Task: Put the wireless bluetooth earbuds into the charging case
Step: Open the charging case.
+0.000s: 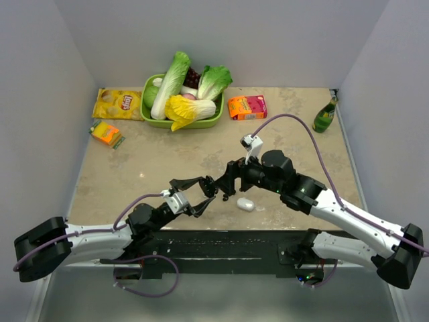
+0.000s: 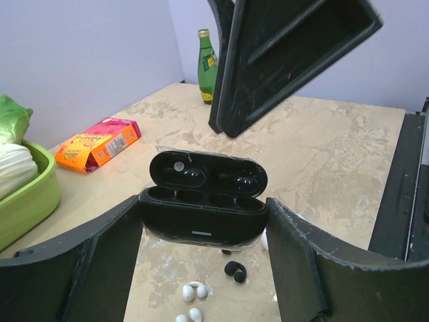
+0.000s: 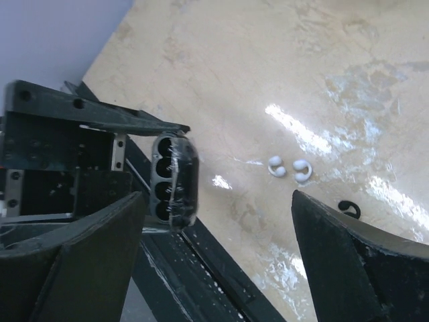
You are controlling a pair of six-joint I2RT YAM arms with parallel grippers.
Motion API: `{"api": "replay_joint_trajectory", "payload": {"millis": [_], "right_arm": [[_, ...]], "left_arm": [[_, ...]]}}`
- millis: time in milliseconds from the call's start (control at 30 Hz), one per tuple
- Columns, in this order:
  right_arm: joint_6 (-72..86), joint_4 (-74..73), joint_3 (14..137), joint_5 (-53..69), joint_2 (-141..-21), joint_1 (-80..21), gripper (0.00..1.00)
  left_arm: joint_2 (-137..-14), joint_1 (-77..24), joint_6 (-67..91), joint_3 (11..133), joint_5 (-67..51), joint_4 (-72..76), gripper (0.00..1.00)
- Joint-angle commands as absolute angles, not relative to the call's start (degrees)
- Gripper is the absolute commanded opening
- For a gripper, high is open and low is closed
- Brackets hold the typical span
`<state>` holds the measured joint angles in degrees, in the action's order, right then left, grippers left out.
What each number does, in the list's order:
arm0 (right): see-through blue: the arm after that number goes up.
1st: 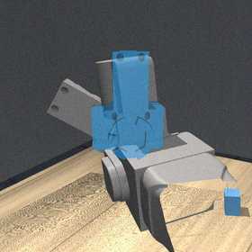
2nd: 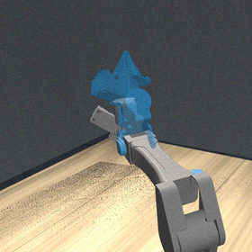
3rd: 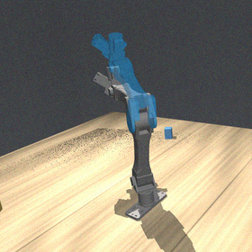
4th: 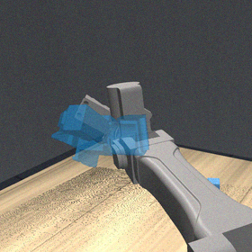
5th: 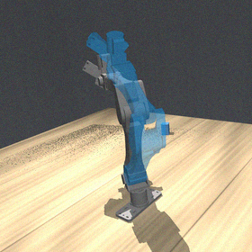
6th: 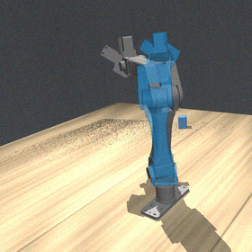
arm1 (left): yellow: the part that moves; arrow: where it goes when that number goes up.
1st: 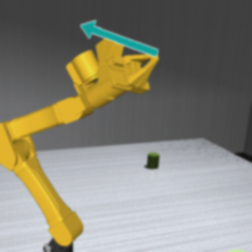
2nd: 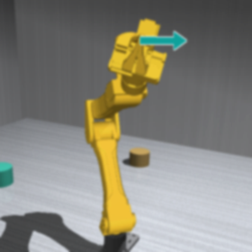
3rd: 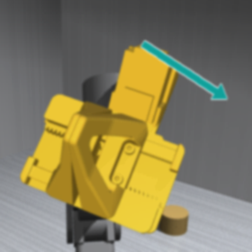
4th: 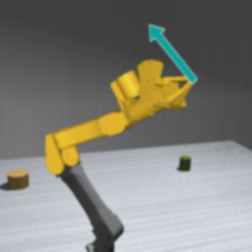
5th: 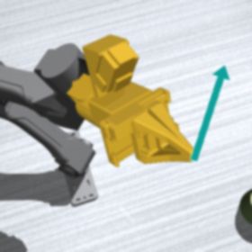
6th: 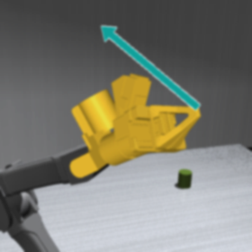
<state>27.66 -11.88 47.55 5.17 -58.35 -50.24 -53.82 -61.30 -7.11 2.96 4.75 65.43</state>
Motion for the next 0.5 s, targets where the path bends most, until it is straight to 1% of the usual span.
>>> {"api": "replay_joint_trajectory", "payload": {"millis": [0,67,100,167,200,467], "right_arm": [[27.51,-7.65,48.16,6.93,-56.86,-50.19,0.91],[26.9,-7.12,48.51,8.17,-57.74,-50.19,0.86],[26.63,-7.03,48.69,8.7,-58.79,-50.19,0.79],[26.46,-6.33,48.95,10.19,-59.67,-50.19,0.76],[26.54,-6.07,48.96,10.72,-60.11,-50.19,0.73],[25.84,-4.31,48.87,11.07,-62.14,-50.1,0.65]], "left_arm": [[-53.09,-61.79,-8.09,1.76,5.62,69.17,0.0],[-53.43,-61.79,-7.91,2.11,5.71,69.61,0.0],[-53.52,-61.79,-7.91,2.2,5.54,69.61,0.0],[-53.96,-61.79,-8.0,2.72,5.45,69.7,0.0],[-54.14,-61.79,-8.0,2.81,5.28,69.7,0.0],[-54.84,-61.96,-7.91,3.52,4.92,70.05,0.0]]}}
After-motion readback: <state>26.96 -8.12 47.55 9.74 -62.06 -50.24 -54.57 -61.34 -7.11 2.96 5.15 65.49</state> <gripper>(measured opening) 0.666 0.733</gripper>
